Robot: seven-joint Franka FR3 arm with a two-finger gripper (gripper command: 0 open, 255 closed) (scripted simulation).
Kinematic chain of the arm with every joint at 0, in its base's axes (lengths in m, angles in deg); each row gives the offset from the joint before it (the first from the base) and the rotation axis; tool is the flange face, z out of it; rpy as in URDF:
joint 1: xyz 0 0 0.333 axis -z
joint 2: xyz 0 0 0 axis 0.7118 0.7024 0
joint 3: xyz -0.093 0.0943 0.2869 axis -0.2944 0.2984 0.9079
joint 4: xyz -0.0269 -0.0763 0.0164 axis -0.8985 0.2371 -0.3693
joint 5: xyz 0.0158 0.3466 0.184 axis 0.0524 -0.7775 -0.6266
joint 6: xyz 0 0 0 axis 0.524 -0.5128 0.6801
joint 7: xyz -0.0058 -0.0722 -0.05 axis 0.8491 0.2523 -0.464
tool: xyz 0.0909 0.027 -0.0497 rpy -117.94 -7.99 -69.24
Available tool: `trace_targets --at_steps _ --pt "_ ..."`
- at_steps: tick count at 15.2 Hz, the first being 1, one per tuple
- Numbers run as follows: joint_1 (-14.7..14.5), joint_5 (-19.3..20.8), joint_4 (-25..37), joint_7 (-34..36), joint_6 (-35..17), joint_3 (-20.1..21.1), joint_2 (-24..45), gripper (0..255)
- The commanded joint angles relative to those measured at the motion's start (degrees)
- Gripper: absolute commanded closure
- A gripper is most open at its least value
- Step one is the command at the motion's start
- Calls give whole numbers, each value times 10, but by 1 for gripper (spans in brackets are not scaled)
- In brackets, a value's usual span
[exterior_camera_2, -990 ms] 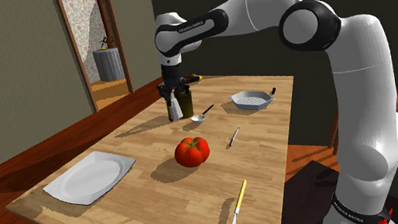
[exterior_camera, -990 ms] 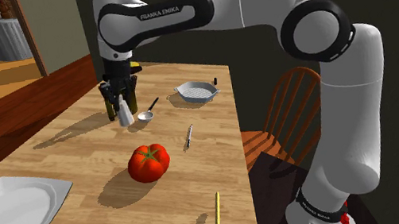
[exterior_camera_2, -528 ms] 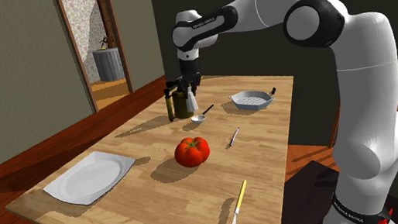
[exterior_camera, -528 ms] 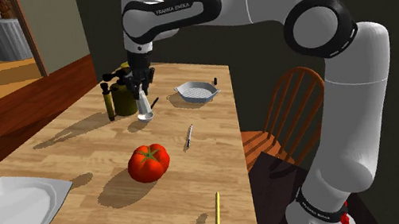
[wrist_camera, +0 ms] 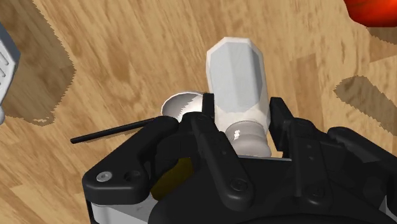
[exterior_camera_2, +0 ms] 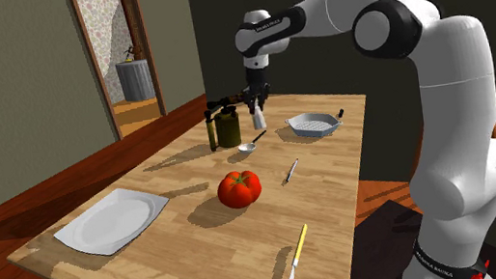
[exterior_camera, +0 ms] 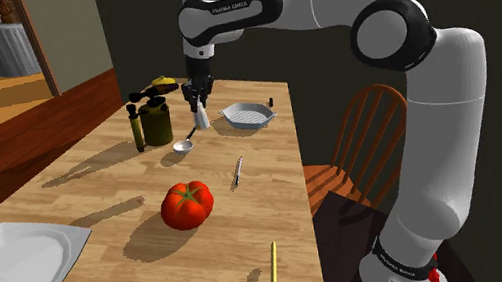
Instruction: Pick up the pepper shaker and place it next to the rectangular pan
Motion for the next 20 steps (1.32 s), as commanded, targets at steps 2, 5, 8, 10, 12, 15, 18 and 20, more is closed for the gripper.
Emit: trace_targets --at_steps 2,5,8,10,12,15,18,20 --pt "25 -6 16 -38 9 -12 9 255" --pt "48 -10 41 -74 20 -23 25 255" --pt "71 -15 74 -108 33 -34 47 255" --pt "87 -17 101 -130 44 -40 64 255" --pt "94 -19 107 -140 42 -43 73 255" --pt "94 -19 84 -141 19 -43 73 255" --pt "94 -20 63 -143 -4 -43 74 255" --pt "94 -20 50 -144 -18 -43 76 255"
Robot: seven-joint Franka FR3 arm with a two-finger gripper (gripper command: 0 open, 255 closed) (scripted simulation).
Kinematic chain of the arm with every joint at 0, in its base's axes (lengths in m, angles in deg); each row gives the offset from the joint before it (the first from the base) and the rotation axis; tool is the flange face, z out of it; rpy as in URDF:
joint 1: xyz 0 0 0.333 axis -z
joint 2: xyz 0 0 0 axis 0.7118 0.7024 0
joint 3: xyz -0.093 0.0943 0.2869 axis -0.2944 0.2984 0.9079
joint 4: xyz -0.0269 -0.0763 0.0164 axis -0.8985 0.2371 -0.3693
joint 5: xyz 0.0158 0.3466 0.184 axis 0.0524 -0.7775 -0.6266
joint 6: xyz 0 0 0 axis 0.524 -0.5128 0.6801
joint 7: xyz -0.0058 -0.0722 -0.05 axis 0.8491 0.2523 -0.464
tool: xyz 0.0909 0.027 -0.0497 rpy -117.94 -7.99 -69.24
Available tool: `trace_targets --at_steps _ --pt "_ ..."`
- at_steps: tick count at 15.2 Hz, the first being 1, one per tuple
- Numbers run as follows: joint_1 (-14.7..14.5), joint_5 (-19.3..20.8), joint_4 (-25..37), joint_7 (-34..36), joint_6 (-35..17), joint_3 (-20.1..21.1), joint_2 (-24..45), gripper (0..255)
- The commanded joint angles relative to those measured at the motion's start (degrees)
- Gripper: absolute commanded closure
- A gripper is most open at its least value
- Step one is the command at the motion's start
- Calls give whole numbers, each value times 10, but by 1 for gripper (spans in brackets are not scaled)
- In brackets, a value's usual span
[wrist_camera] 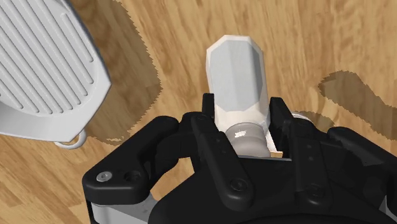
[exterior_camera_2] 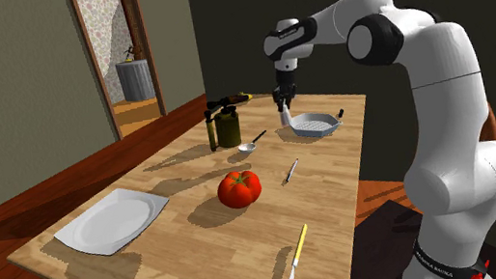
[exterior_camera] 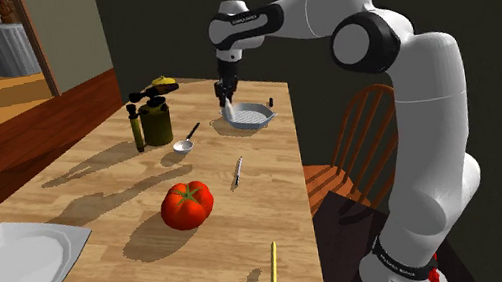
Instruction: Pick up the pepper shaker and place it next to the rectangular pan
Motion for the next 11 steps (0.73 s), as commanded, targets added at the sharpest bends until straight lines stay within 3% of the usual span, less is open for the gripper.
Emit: trace_targets --at_steps 1,11 --pt "0 0 -11 -1 -14 0 3 255" --pt "0 -1 -63 -5 -83 0 20 255"
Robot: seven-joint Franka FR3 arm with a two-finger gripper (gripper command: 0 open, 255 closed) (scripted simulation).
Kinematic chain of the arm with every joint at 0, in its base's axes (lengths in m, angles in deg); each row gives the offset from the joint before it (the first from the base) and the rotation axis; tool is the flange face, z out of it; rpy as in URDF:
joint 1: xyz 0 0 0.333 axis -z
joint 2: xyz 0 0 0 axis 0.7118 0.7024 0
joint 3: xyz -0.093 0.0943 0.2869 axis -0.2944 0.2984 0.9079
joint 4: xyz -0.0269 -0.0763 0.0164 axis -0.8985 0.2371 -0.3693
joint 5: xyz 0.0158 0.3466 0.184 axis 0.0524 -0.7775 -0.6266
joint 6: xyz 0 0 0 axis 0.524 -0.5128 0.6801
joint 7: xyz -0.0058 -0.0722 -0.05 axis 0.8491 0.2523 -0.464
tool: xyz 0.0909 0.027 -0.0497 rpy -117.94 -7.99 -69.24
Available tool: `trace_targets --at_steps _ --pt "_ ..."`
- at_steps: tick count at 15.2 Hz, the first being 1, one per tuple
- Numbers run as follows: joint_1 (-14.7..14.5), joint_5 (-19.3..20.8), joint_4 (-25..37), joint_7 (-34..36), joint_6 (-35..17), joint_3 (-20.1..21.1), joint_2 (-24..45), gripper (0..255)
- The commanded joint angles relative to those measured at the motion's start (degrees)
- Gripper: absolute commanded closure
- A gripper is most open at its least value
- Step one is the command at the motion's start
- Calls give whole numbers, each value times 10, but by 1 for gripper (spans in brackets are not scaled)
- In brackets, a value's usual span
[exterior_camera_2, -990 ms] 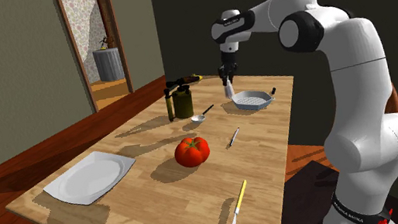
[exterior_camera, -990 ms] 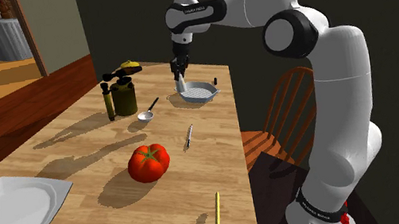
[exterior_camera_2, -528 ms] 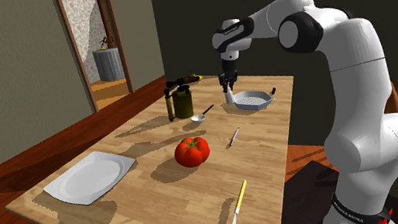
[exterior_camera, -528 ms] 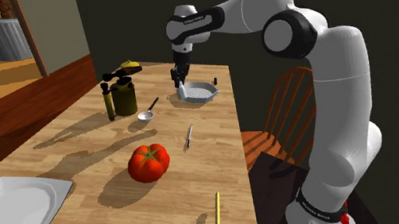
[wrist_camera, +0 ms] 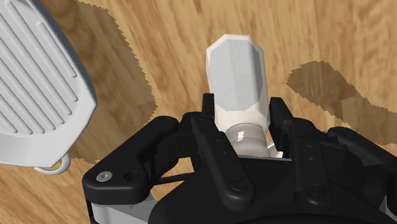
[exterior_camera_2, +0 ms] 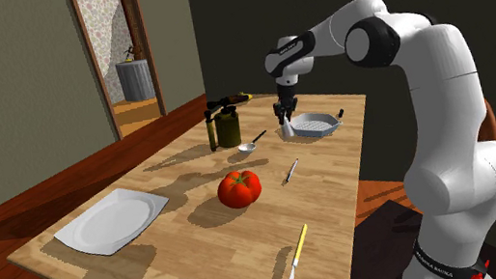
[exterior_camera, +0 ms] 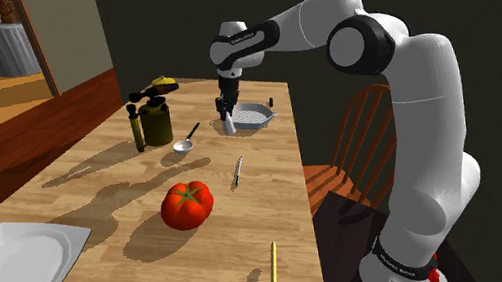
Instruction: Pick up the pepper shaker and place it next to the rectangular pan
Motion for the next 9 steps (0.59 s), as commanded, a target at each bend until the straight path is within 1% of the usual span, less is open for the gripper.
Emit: trace_targets --at_steps 1,9 --pt "0 0 -7 -1 -12 0 5 255" --pt "-1 -1 -35 -4 -63 0 28 255"
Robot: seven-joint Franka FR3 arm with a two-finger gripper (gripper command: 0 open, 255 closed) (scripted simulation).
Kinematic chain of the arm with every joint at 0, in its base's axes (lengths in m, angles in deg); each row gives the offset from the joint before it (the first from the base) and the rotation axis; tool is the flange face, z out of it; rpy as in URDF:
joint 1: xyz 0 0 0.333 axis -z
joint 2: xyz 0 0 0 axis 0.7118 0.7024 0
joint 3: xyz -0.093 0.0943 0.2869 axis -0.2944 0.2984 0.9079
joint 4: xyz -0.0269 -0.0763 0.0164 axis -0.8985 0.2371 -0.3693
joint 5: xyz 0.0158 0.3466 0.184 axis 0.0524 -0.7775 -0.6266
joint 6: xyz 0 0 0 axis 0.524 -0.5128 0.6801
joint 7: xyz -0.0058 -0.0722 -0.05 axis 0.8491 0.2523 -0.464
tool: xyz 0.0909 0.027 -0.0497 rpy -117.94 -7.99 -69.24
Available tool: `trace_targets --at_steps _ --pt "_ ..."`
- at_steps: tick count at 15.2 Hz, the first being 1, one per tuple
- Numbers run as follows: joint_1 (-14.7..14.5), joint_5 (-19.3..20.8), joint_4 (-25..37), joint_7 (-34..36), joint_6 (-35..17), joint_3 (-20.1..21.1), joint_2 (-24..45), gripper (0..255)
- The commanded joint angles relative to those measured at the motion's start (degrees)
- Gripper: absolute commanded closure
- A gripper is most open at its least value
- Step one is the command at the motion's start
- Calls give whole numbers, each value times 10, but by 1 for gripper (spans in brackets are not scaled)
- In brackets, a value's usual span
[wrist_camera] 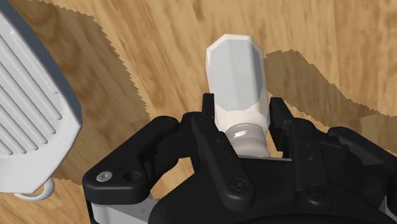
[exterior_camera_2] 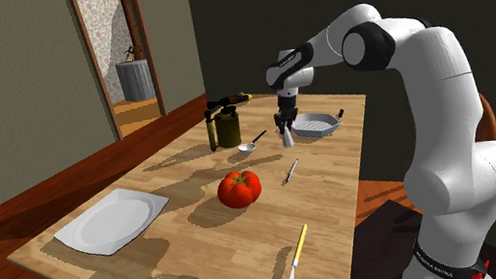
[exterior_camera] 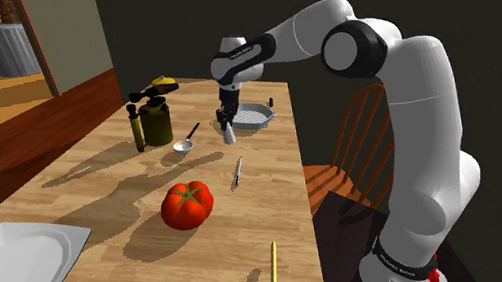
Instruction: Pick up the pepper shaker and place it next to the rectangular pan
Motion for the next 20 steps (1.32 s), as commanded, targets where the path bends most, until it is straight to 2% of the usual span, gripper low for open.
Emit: trace_targets --at_steps 1,3,10,11,16,20 --pt "-1 0 -7 0 -13 0 6 255" --pt "-1 0 -13 -1 -27 0 14 255" --pt "-1 0 -13 -1 -27 0 14 255" --pt "-1 0 -13 -1 -27 0 14 0" --pt "-1 0 -13 -1 -27 0 14 0" --pt "2 0 8 -1 29 0 -21 0"
